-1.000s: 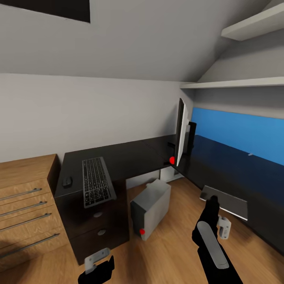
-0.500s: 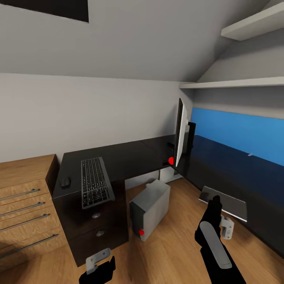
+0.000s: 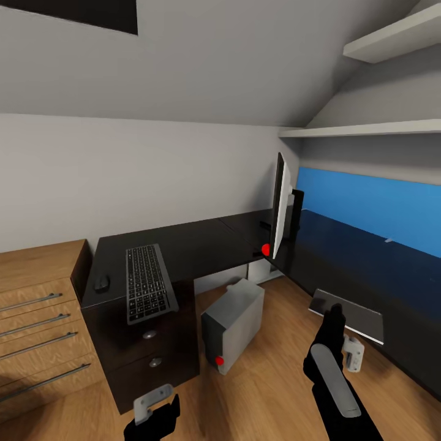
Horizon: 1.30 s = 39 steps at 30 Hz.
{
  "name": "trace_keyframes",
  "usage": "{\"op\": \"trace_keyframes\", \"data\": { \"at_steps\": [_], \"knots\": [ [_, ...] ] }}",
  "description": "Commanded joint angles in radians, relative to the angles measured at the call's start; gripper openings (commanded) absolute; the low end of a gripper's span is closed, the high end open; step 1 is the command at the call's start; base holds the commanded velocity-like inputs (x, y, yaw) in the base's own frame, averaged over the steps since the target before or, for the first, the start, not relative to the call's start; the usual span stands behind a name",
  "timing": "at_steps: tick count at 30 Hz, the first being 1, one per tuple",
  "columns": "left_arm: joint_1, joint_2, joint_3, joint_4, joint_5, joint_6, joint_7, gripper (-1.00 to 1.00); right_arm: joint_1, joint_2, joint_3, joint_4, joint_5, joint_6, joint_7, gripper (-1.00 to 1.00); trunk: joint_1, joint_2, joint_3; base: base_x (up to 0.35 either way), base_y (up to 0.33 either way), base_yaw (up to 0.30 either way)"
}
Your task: In the bedroom, organize the workspace by keeping the computer under the desk, ensuring the monitor is on the desk, placing the keyboard on the desk next to the monitor, placing the mouse on the desk next to the keyboard, moving the folder from the swivel chair onto the desk next to the mouse, stacking the notebook on top of the folder with the pen on top of the notebook, and positioning the swivel chair next to the desk.
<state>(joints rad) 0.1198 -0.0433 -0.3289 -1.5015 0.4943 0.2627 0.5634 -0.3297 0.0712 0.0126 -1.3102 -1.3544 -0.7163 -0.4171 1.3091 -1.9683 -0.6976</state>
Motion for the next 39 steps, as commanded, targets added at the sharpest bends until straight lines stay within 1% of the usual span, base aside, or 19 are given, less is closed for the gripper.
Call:
{"op": "trace_keyframes", "data": {
  "at_steps": [1,6,11,39],
  "knots": [
    [0.000,0.000,-0.001,-0.002,0.006,0.003,0.006,1.00,-0.001,0.000,0.001,0.003,-0.002,-0.004,-0.003,1.00,0.000,0.000,-0.001,0.000,0.000,0.000],
    [0.000,0.000,-0.004,-0.002,0.006,0.003,0.006,1.00,-0.004,-0.001,0.000,0.049,-0.003,-0.003,-0.004,1.00,0.000,0.000,-0.001,0.000,0.000,0.000],
    [0.000,0.000,-0.004,-0.002,0.006,0.003,0.006,1.00,-0.006,-0.003,0.000,0.063,-0.004,-0.003,-0.004,1.00,0.000,0.000,-0.001,0.000,0.000,0.000],
    [0.000,0.000,-0.004,-0.002,0.006,0.003,0.006,1.00,-0.006,-0.004,0.001,0.074,-0.005,-0.003,-0.003,1.00,0.000,0.000,-0.001,0.000,0.024,0.000]
  ]
}}
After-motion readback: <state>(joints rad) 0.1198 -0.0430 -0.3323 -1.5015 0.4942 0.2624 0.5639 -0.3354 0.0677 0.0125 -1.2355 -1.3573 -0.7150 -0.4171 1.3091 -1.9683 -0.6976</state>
